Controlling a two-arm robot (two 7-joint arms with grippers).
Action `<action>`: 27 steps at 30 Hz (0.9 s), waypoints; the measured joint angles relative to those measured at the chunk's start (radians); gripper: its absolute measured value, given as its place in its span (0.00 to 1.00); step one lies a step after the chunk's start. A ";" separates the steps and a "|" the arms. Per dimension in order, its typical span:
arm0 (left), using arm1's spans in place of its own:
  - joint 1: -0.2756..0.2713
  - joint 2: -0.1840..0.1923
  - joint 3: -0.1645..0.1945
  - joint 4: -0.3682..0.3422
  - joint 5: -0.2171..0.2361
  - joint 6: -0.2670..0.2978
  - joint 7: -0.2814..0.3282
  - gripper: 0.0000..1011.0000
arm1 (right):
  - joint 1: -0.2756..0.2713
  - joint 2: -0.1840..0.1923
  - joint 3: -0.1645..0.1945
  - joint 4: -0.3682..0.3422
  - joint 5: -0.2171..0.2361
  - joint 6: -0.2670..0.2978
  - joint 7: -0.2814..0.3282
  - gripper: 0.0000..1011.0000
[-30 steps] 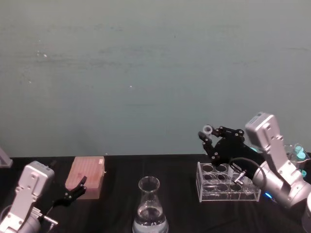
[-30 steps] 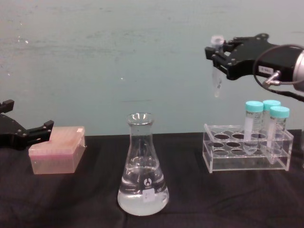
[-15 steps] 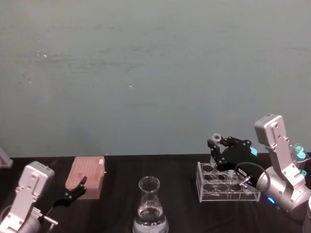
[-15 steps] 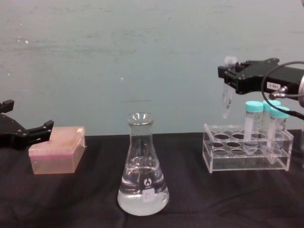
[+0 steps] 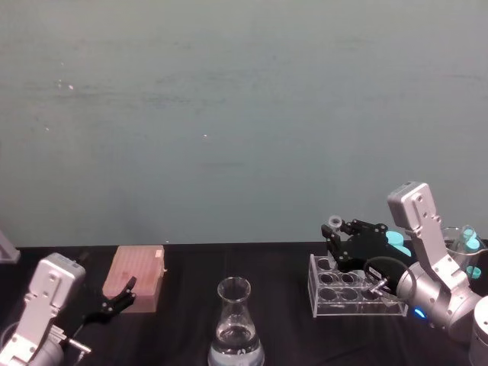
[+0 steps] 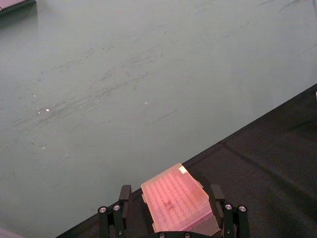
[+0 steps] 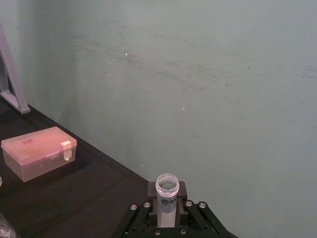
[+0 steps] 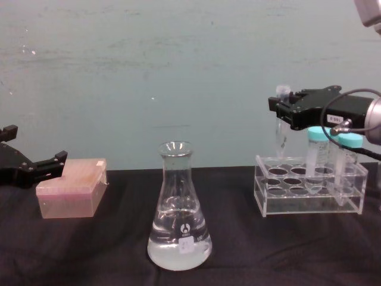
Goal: Pour the liquid from the test tube into the beaker using one hand.
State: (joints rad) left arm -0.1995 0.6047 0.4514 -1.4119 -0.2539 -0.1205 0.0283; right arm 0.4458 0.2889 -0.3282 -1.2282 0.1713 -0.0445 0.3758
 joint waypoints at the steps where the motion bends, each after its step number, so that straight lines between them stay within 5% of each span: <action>1: 0.000 0.000 0.000 0.000 0.000 0.000 0.000 0.99 | 0.004 -0.002 -0.001 0.007 0.000 0.000 0.003 0.22; 27: 0.000 0.000 0.000 0.000 0.000 0.000 0.000 0.99 | 0.036 -0.024 -0.019 0.092 -0.004 0.037 0.024 0.22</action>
State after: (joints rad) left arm -0.1995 0.6047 0.4514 -1.4120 -0.2539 -0.1205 0.0283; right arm 0.4819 0.2654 -0.3476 -1.1361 0.1671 -0.0075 0.3998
